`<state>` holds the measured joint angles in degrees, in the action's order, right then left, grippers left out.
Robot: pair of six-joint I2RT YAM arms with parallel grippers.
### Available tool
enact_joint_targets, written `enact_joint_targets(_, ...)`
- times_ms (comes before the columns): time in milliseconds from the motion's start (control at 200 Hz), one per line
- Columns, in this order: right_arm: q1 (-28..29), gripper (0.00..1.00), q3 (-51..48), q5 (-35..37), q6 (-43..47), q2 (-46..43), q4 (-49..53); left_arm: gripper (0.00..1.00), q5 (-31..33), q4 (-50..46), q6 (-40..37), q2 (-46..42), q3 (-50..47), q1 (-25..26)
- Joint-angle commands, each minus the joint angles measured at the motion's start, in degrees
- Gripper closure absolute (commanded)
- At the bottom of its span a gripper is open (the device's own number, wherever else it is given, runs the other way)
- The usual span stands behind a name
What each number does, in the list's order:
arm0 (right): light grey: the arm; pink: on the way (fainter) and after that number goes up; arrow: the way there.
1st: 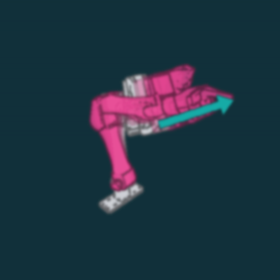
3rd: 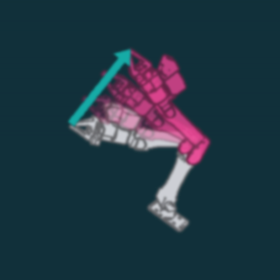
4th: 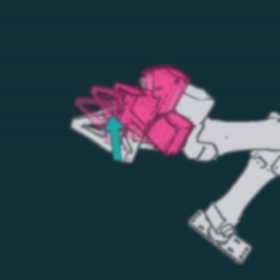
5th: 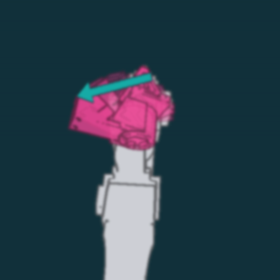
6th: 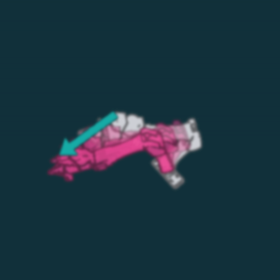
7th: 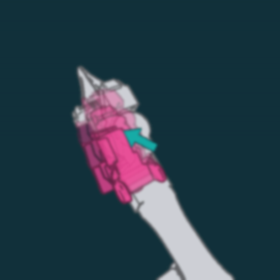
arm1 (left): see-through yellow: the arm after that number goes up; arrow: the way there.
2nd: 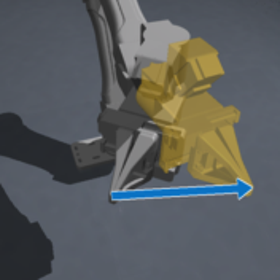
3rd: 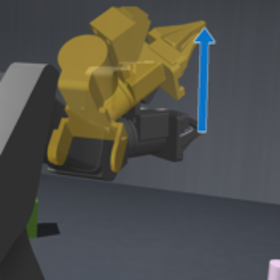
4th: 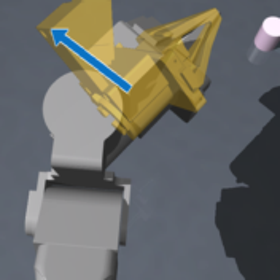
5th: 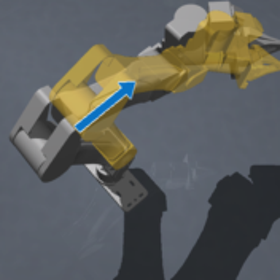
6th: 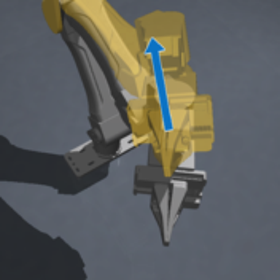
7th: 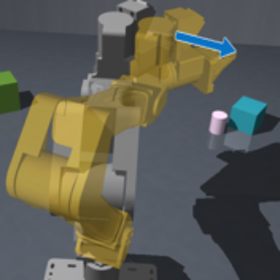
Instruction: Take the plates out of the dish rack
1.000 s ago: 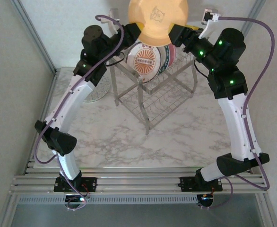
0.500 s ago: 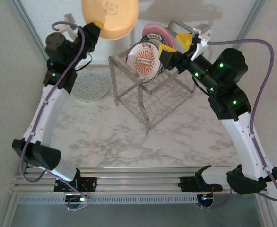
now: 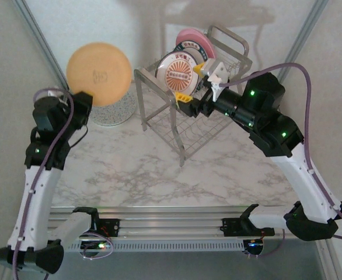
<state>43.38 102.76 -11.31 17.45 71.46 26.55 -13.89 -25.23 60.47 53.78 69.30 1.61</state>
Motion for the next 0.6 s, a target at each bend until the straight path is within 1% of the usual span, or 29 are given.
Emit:
enact_joint_targets(0,1.3,0.15,-1.0,1.5,2.5,-1.9,0.9,1.00,2.2,-9.0,1.9,-4.6,-6.6,-0.5)
enact_joint_targets(145,1.6,0.14,-1.7,-1.3,3.3,-2.2,1.1,1.00,1.2,-8.1,4.3,-10.1,-20.2,-0.5)
enact_joint_targets(265,1.7,0.13,-1.3,-3.7,3.5,-2.2,2.5,1.00,-0.5,-2.9,5.5,-11.7,-29.2,-0.5)
enact_joint_targets(340,1.7,0.13,-0.6,-5.1,3.3,-2.1,4.1,1.00,-1.4,-0.2,5.9,-11.3,-33.9,-0.4)
enact_joint_targets(465,1.9,0.13,-1.5,-4.1,2.3,-2.6,4.8,1.00,-3.4,5.8,7.1,-9.1,-41.1,-0.5)
enact_joint_targets(596,2.0,0.13,-2.1,-3.5,1.4,-2.9,4.7,1.00,-3.2,10.5,6.9,-6.5,-44.5,-0.5)
